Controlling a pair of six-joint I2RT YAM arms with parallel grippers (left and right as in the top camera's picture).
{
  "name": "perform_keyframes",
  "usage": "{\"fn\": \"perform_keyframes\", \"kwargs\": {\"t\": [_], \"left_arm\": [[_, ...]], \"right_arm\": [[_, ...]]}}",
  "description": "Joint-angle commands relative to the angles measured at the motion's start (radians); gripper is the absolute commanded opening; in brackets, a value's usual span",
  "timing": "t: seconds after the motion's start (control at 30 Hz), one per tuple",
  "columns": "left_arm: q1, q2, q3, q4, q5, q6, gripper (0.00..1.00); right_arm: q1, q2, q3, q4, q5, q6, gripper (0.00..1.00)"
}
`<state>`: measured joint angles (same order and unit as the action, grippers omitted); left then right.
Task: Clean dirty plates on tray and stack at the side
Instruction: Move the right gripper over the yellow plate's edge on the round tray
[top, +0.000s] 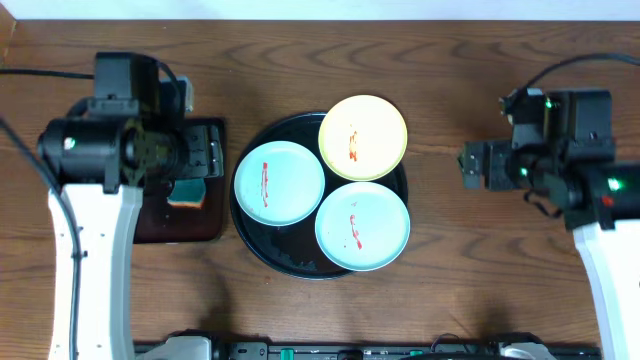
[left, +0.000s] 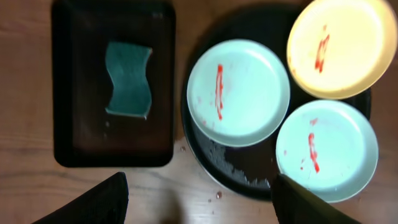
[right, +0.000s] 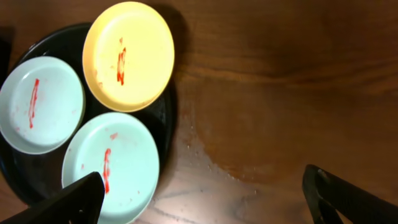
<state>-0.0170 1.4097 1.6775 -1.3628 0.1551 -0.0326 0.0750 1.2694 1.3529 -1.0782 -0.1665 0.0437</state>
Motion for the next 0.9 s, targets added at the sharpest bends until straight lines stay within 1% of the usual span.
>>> {"fn": "perform_keyframes", "kwargs": {"t": [0.0, 0.03, 0.1, 0.13, 0.17, 0.2, 0.3, 0.37, 0.43, 0.5, 0.57, 0.7, 0.87], "left_arm": [[-0.002, 0.035, 0.022, -0.005, 0.013, 0.002, 0.74], [-0.002, 0.046, 0.022, -0.005, 0.013, 0.002, 0.74], [-0.002, 0.068, 0.022, -0.005, 0.014, 0.001, 0.74], [-0.002, 0.077, 0.022, -0.004, 0.014, 0.002, 0.74], [-0.002, 0.087, 0.022, -0.004, 0.014, 0.001, 0.74], [-0.002, 0.095, 0.022, -0.005, 0.013, 0.002, 0.74], [-0.001, 0.107, 0.022, 0.0, 0.008, 0.002, 0.74], [0.002, 0.109, 0.022, 0.011, -0.021, -0.003, 0.74], [0.011, 0.109, 0.022, 0.019, -0.071, -0.042, 0.74], [0.029, 0.109, 0.022, 0.021, -0.132, -0.102, 0.74], [0.053, 0.109, 0.022, 0.021, -0.163, -0.127, 0.74], [0.099, 0.109, 0.022, 0.029, -0.168, -0.13, 0.74], [0.133, 0.11, 0.022, 0.03, -0.168, -0.13, 0.74]], "right_arm": [[-0.002, 0.055, 0.019, 0.033, -0.113, 0.055, 0.99], [0.0, 0.068, 0.019, 0.045, -0.17, 0.056, 0.99], [0.011, 0.102, 0.019, 0.093, -0.28, 0.037, 0.95], [0.028, 0.124, 0.019, 0.121, -0.299, 0.037, 0.93], [0.048, 0.142, 0.019, 0.142, -0.294, 0.052, 0.91], [0.076, 0.165, 0.019, 0.166, -0.282, 0.082, 0.91], [0.158, 0.229, 0.02, 0.221, -0.24, 0.189, 0.87], [0.211, 0.276, 0.021, 0.257, -0.226, 0.258, 0.79], [0.261, 0.326, 0.025, 0.294, -0.225, 0.308, 0.72], [0.311, 0.381, 0.042, 0.312, -0.202, 0.354, 0.67], [0.359, 0.441, 0.079, 0.307, -0.166, 0.389, 0.62], [0.439, 0.564, 0.173, 0.3, -0.107, 0.444, 0.46], [0.508, 0.662, 0.222, 0.299, -0.034, 0.501, 0.38]]}}
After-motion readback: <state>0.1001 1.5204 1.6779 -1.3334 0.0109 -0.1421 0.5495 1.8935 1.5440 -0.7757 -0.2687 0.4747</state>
